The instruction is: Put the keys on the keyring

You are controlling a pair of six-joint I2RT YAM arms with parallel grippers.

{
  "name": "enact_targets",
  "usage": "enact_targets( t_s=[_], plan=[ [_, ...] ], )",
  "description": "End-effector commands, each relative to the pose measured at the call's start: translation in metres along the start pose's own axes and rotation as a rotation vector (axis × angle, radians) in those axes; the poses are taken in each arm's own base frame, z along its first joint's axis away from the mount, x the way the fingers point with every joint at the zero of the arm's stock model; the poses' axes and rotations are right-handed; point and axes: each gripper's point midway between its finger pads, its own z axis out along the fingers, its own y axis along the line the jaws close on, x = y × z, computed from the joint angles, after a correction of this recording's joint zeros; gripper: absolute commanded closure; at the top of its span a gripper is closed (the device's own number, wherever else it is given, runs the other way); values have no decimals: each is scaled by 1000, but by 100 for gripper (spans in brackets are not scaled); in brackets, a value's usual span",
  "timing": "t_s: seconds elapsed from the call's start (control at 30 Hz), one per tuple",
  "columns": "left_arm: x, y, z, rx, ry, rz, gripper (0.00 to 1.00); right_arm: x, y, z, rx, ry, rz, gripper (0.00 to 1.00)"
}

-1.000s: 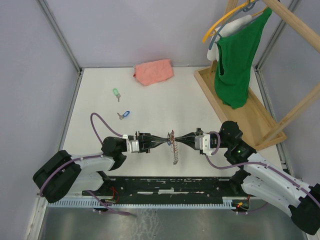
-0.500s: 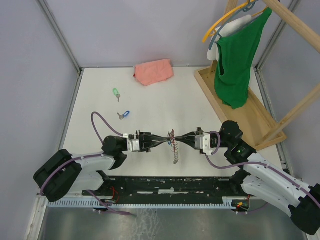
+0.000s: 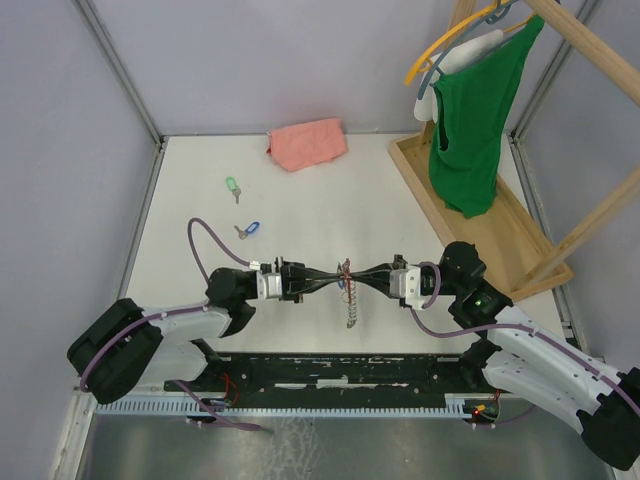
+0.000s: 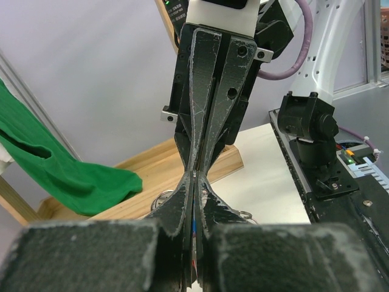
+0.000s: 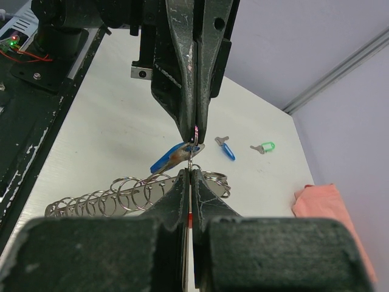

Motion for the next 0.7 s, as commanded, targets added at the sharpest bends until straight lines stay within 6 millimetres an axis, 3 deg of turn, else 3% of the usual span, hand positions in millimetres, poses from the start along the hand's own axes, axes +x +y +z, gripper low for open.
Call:
enact_targets(
  t_s=[0.0, 0.37, 0.67],
  plan=[
    [2, 1, 5, -1, 17, -93, 97, -29, -16, 0, 45, -88, -91, 99],
    [10, 0, -7, -76, 31, -166, 97, -34, -22, -2, 92, -103, -84, 99],
    [3, -2, -9, -88, -29, -172, 97, -36, -26, -1, 111, -110, -42, 99]
  ],
)
